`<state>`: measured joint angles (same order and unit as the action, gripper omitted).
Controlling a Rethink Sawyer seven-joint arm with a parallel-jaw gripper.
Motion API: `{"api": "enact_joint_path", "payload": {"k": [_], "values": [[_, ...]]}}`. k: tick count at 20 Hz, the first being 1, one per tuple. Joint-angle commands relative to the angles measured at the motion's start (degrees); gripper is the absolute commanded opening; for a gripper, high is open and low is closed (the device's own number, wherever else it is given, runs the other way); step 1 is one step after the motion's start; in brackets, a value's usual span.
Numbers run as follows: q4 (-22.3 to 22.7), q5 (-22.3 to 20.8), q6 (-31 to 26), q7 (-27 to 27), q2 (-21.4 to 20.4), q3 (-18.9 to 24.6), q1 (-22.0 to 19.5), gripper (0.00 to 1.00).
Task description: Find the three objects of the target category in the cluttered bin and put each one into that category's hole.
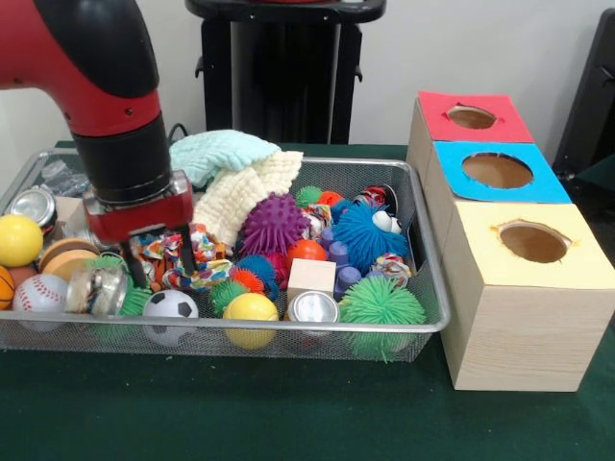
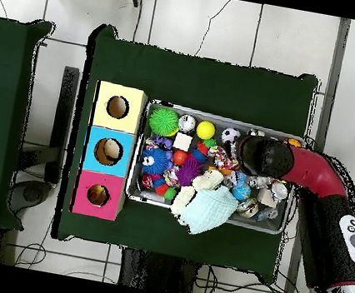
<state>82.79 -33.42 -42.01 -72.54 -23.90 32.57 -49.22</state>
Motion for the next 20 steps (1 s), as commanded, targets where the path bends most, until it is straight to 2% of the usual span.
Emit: {"api": "enact_joint_path", "payload": {"k": [1, 8, 12, 14, 20], "values": [[-2.89, -2.97, -4.55, 17.27, 2.31, 5.78, 1.51, 1.00], [-3.26, -2.92, -3.78, 17.56, 2.75, 5.31, 2.41, 1.00], [-0.29, -3.39, -2.28, 17.15, 1.15, 5.50, 2.26, 1.00], [2.01, -3.51, -2.17, 18.46, 0.27, 6.06, 1.06, 1.00], [2.41, -4.24, -3.12, 23.66, 1.52, 8.61, -0.55, 1.00]]}}
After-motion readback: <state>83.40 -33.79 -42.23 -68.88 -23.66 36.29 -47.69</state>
